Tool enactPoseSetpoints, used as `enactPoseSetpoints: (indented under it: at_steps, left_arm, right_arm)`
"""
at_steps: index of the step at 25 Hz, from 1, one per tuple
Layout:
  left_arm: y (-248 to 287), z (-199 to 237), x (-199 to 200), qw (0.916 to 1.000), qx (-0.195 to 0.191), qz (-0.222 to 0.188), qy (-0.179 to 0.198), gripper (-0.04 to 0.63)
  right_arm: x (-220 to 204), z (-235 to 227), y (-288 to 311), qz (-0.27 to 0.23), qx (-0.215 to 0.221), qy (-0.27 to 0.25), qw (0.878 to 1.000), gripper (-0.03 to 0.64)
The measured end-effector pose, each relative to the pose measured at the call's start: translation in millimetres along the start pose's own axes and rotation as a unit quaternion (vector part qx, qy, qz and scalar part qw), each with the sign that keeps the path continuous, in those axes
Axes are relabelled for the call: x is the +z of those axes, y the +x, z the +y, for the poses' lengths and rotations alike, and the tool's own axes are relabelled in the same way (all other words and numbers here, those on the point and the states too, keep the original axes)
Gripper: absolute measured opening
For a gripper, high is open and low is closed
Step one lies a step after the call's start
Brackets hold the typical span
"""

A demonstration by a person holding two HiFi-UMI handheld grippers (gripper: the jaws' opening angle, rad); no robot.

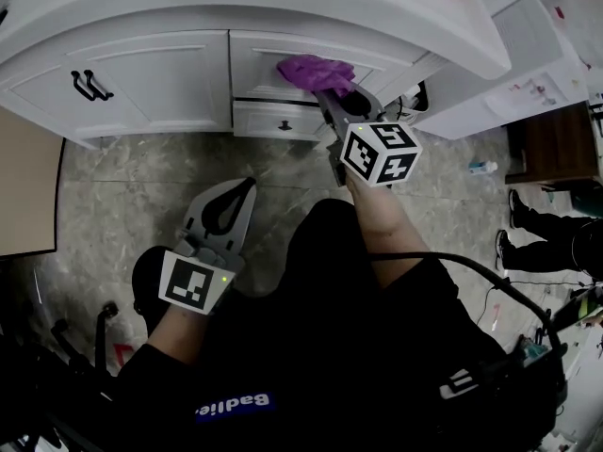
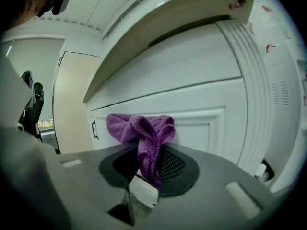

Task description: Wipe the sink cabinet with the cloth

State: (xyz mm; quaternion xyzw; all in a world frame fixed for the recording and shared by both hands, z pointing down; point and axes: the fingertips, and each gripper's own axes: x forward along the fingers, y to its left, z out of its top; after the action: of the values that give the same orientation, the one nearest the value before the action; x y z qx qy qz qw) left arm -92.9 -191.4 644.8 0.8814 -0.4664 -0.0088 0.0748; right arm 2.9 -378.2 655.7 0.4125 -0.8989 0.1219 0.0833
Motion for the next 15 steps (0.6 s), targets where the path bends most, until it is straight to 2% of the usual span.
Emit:
enactPoseSetpoints:
  at_steps: [7,15]
  left_arm:
    - [6.0,-5.1,-10.0,0.9999,-0.009,0.009,0.003,0.005]
    - [7.0,-8.4,-16.5,0.9998,-0.01,0.018,0.0,0.005]
  right_arm:
    - [-48.7,-6.5,3.9,0.03,-0.006,0.01,0.999,0.086]
    - [-59.2,-8.7,11.0,0.012,-0.002,0.001,1.0,0.086]
